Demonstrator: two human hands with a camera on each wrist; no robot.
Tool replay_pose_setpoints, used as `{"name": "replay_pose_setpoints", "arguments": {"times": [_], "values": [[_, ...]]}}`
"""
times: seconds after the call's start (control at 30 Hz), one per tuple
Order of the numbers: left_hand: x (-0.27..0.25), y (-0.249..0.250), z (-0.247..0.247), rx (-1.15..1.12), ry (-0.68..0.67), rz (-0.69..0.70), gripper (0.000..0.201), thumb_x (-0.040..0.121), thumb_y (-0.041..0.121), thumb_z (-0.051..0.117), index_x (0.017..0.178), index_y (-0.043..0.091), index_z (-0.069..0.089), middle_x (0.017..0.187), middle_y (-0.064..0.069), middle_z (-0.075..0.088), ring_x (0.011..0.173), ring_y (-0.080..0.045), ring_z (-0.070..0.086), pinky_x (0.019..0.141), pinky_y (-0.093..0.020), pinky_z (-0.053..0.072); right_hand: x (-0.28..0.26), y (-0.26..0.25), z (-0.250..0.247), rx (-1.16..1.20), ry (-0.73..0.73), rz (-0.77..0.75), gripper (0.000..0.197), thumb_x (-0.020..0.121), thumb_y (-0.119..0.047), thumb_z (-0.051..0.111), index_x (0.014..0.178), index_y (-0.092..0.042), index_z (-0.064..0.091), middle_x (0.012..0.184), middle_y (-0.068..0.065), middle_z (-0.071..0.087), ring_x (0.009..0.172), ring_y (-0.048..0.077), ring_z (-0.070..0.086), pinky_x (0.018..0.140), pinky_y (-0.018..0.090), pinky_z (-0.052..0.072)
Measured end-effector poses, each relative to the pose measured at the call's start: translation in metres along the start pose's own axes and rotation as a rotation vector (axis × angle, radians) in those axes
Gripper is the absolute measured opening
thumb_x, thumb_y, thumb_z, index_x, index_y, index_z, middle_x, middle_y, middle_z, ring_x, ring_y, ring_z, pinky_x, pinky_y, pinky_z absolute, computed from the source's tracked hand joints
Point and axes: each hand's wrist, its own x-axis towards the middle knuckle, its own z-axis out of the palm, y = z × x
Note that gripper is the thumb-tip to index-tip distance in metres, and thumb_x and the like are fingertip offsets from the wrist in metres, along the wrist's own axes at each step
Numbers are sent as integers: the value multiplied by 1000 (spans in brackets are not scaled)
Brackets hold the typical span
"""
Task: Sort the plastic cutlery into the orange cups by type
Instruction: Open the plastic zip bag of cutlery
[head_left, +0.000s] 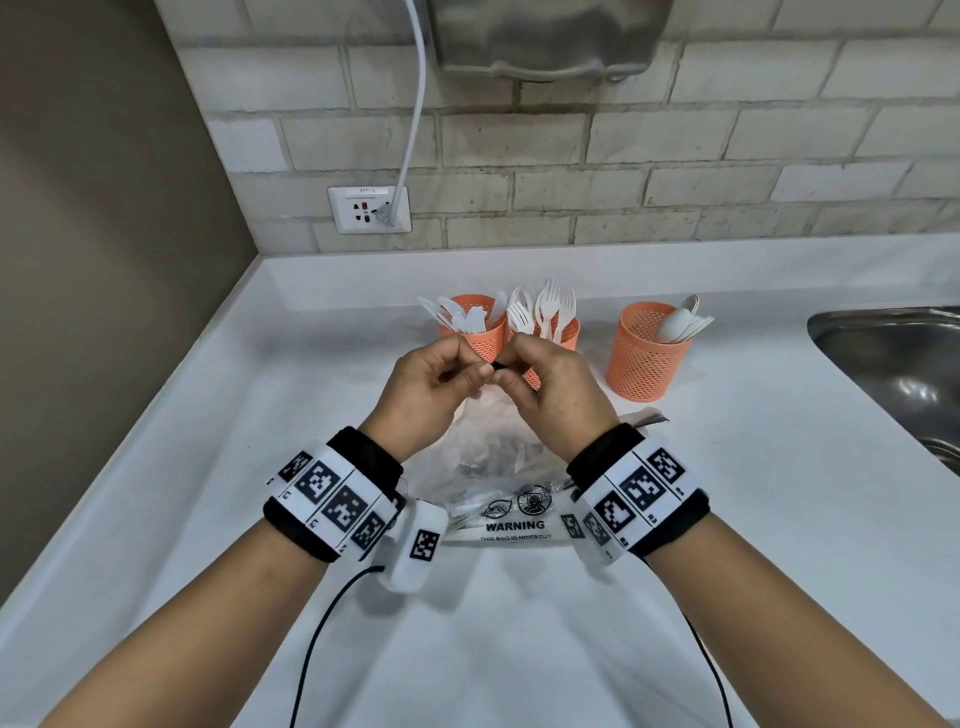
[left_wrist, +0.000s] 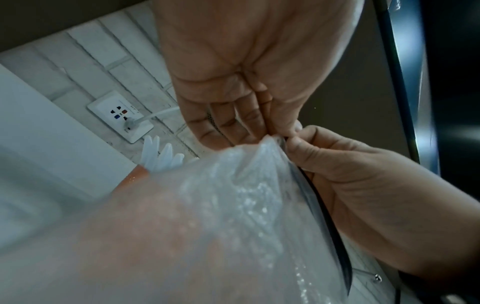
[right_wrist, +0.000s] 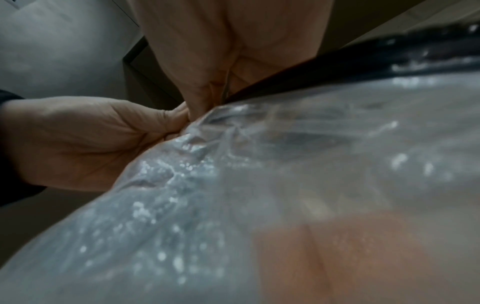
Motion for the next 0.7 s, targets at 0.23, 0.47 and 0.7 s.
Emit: {"name": "replay_pose_setpoints", "arguments": {"times": [0.23, 0.47, 0.7], "values": [[3, 1, 3, 41, 34, 67, 12, 80, 22, 55, 69, 23, 50, 62, 12, 59, 58, 4, 56, 66, -19, 45, 4, 2, -5, 15, -27, 13, 12, 84, -11, 61, 81, 1, 59, 76, 10, 63, 73, 25, 59, 67, 36, 48], [11, -3, -7, 68, 94, 75, 13, 82, 24, 54, 70, 27, 48, 68, 7, 52, 56, 6, 48, 61, -12, 39, 5, 8, -19, -58, -48, 99, 5, 83, -5, 61, 80, -1, 60, 74, 0, 56, 72, 19, 52, 67, 28, 40], [27, -14, -21, 111, 209, -15, 35, 93, 0, 50, 68, 25, 47, 71, 8, 50, 61, -2, 44, 61, -18, 38, -1, 38, -37, -174, -72, 208, 5, 85, -7, 59, 81, -5, 59, 76, 4, 58, 74, 24, 55, 70, 34, 45]]}}
